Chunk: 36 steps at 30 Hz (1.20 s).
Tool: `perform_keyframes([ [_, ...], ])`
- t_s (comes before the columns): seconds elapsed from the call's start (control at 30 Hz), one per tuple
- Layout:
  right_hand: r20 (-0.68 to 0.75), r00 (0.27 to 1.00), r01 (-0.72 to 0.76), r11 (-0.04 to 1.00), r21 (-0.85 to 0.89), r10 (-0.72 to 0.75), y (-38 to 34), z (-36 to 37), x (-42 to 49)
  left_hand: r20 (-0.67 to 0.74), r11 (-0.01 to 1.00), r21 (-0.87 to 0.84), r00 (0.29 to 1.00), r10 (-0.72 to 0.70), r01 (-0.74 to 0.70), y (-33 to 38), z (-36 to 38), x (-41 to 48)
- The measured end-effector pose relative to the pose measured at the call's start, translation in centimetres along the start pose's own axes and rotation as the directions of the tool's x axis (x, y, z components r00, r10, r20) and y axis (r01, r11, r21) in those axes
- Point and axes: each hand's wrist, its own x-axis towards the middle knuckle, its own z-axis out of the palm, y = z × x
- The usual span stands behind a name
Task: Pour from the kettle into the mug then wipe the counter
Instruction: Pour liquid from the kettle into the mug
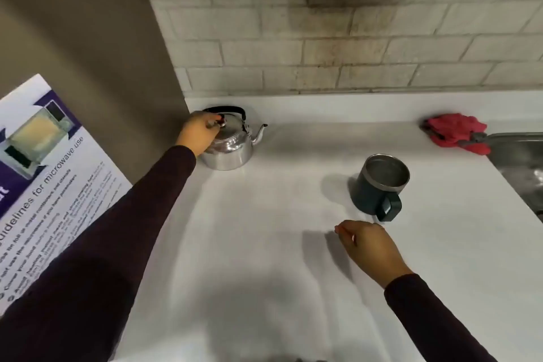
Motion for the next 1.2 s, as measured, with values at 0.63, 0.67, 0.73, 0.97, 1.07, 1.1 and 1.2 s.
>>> perform_keyframes([
  [0.63, -0.106, 0.994, -0.038, 0.999, 0.021, 0.040, 1.6, 0.1, 1.5, 0.194, 0.602, -0.619, 0.841, -0.505, 0.504, -2.5, 0.5, 7.6],
  [0.67, -0.111, 0.993, -0.036, 0.999, 0.013, 0.037, 1.6, 0.2, 1.6, 0.195, 0.557, -0.670, 0.841, -0.505, 0.490, -2.4, 0.6, 7.5],
  [0.73, -0.117, 0.993, -0.027, 1.000, 0.002, 0.027, 1.5, 0.4, 1.6, 0.163, 0.509, -0.745, 0.858, -0.488, 0.431, -2.2, 0.7, 7.3],
  [0.97, -0.129, 0.992, 0.008, 1.000, -0.023, -0.011, 1.1, 0.8, 2.1, -0.108, 0.928, -0.372, 0.993, -0.054, 0.010, -0.6, 0.3, 7.0],
  [1.07, -0.125, 0.992, 0.017, 1.000, -0.024, -0.020, 1.0, 0.8, 2.3, 0.087, 0.988, -0.121, 0.990, 0.108, -0.097, 0.0, -0.6, 7.3],
  [1.1, -0.127, 0.992, 0.020, 1.000, -0.023, -0.023, 1.0, 0.9, 2.4, 0.136, 0.992, -0.069, 0.984, 0.113, -0.104, 0.2, -1.1, 7.5],
  [1.2, -0.104, 0.994, 0.009, 1.000, -0.022, -0.011, 1.2, 1.1, 2.5, 0.203, 0.992, 0.078, 0.976, 0.081, -0.099, 0.8, -2.1, 8.1],
])
